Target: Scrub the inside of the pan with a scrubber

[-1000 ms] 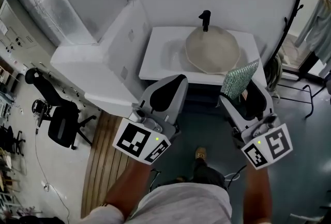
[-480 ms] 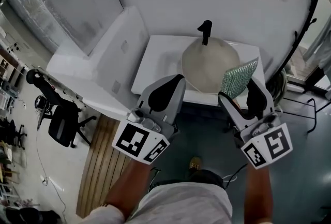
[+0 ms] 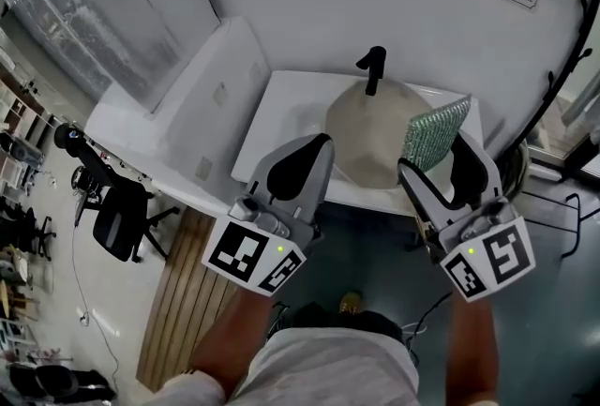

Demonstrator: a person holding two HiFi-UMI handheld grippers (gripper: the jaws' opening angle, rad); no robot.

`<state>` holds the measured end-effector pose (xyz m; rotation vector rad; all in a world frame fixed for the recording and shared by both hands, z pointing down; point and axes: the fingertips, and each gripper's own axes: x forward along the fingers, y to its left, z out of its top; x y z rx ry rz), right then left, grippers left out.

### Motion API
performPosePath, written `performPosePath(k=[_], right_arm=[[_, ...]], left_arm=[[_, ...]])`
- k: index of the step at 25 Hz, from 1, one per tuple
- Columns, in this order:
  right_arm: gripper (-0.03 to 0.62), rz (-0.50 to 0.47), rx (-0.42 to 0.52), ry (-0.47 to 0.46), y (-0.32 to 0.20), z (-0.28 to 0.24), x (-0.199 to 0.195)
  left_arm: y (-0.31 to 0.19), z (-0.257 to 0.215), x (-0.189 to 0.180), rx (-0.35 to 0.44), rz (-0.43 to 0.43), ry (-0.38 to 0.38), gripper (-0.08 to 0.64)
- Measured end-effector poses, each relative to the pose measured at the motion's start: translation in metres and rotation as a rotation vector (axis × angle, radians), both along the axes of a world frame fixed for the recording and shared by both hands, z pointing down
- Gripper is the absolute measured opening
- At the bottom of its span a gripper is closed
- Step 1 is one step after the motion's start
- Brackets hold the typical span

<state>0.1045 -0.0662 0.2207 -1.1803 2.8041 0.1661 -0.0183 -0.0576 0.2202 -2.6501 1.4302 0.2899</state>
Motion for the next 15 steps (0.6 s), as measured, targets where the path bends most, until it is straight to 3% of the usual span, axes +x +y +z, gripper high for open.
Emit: performPosePath(k=[15], right_arm=[[0.339,0.012,0.014,0.019,-0.039,-0.002,-0.004]], left_arm=[[-0.043,0.002,-0.005,-0.007,-0.012,-0.007,0.015]])
